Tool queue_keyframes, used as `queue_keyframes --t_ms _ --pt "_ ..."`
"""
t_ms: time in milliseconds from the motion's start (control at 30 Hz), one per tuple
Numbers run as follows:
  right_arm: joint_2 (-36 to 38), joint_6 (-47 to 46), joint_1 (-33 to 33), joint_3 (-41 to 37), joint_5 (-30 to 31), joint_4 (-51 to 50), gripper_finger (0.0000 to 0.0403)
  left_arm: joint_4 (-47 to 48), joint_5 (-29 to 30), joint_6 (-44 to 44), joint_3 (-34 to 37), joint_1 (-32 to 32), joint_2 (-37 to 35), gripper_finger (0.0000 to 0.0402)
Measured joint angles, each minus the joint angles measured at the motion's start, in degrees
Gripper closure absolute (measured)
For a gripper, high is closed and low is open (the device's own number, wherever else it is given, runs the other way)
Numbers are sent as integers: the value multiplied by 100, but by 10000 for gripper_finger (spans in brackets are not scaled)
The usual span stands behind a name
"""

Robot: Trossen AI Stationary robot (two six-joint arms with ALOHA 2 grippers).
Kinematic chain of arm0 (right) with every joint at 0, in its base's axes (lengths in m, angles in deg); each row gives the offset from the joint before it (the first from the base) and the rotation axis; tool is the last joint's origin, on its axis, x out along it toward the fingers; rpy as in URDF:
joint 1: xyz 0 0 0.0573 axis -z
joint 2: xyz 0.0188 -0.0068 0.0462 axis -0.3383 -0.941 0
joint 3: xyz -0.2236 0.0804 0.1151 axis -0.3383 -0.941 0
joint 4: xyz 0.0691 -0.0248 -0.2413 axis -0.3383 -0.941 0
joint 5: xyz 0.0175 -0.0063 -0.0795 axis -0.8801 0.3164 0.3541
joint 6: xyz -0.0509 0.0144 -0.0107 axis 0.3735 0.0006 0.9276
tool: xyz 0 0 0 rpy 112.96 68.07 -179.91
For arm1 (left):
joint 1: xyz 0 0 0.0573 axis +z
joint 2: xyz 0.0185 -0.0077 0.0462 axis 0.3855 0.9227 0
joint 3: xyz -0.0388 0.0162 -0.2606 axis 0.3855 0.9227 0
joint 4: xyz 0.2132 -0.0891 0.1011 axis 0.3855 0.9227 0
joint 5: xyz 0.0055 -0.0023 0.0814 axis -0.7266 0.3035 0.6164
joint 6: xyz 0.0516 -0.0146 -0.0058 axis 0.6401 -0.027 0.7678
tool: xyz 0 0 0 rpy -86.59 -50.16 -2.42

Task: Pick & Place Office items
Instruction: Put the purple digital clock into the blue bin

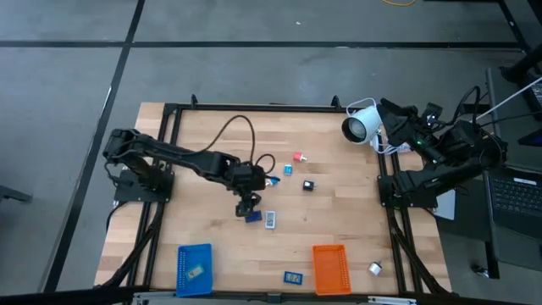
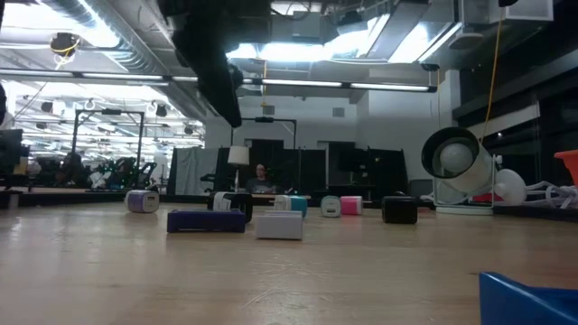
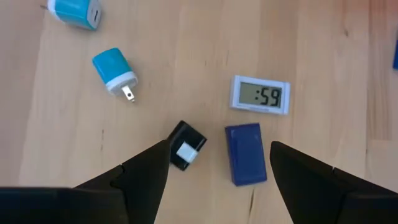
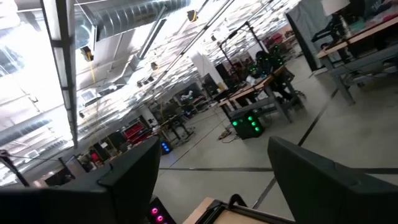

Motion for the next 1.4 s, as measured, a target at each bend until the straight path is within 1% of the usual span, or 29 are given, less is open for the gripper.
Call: queue_keyframes --t_ms 67,200,300,433,567,733,1067,1300,1400 --pt "0 -16 0 0 -4 1 101 -5 60 -331 -13 -76 102 130" --pt "16 83 0 0 -21 -4 101 11 242 -1269 -13 -337 330 130" --pt "47 117 0 2 -167 -42 101 -59 382 -1893 -13 -601 545 130" --pt "55 132 0 2 -409 -79 101 -38 528 -2336 -13 -929 829 130" --pt "55 134 0 2 -593 -87 101 -33 667 -2350 -13 -1073 1015 130" --pt "55 110 0 2 -632 -91 101 -52 844 -2241 -13 -1063 1243 130" --pt "55 108 0 2 -710 -97 101 -167 790 -2165 -12 -1024 1618 130" --pt "55 88 0 2 -703 -211 101 -144 717 -2495 -43 -1025 1928 131" --pt "55 81 0 2 -701 -214 101 -65 575 -2660 -50 -980 1983 148"
